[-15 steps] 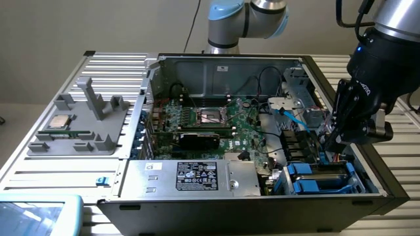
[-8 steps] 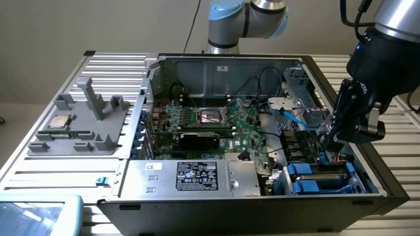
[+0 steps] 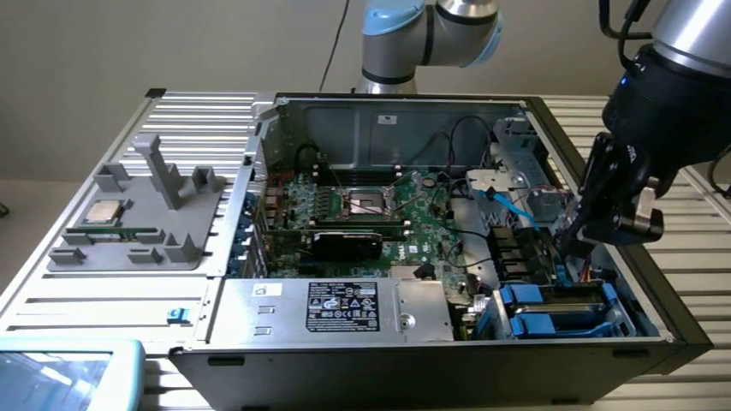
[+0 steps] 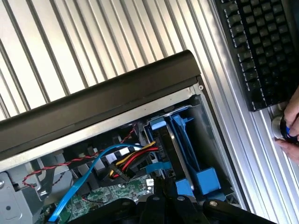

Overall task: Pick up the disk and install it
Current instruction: 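Insert the second disk wire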

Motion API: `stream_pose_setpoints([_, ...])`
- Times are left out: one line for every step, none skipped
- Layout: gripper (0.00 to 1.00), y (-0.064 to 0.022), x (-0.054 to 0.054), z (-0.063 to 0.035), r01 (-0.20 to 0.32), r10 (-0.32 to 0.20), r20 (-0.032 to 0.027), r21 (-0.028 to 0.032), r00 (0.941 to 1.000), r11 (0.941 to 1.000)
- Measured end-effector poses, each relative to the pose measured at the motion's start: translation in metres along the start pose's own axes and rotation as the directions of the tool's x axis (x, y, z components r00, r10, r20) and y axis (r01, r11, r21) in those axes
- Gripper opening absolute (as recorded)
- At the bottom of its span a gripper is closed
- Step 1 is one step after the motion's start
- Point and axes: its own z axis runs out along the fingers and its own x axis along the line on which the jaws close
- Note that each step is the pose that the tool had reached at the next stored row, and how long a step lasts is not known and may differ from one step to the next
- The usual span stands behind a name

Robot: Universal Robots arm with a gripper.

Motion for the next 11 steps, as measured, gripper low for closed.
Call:
stream_pose_setpoints([0.11, 0.0000, 0.0000, 0.0000, 0.001, -0.001, -0.0197, 0.0040, 0.9998, 1.0000])
stream_pose_setpoints([0.11, 0.0002, -0.0001, 0.0001, 0.000, 0.000, -0.0318, 0.0074, 0.9995, 1.0000])
stream_pose_setpoints([0.11, 0.0002, -0.0003, 0.0001, 0.000, 0.000, -0.0336, 0.0081, 0.9994, 1.0000])
stream_pose_setpoints([0.11, 0.0002, -0.0003, 0.0000, 0.000, 0.000, -0.0336, 0.0081, 0.9994, 1.0000])
stream_pose_setpoints([0.11, 0.0002, -0.0004, 0.0002, 0.000, 0.000, -0.0346, 0.0084, 0.9994, 1.0000])
stream_pose_setpoints([0.11, 0.0005, -0.0012, 0.0000, -0.002, 0.002, -0.0372, 0.0096, 0.9993, 1.0000])
stream_pose_setpoints([0.11, 0.0005, -0.0012, 0.0001, -0.006, 0.007, -0.0413, 0.0114, 0.9991, 0.9999])
stream_pose_setpoints([0.11, 0.0005, -0.0012, 0.0000, -0.014, 0.014, -0.0454, 0.0129, 0.9989, 0.9998])
stream_pose_setpoints([0.11, 0.0005, -0.0012, 0.0001, -0.022, 0.023, -0.0491, 0.0146, 0.9985, 0.9997])
stream_pose_setpoints([0.11, 0.0005, -0.0011, 0.0000, -0.031, 0.032, -0.0516, 0.0160, 0.9982, 0.9994])
stream_pose_setpoints([0.11, 0.0005, -0.0011, -0.0001, -0.040, 0.041, -0.0530, 0.0168, 0.9978, 0.9991])
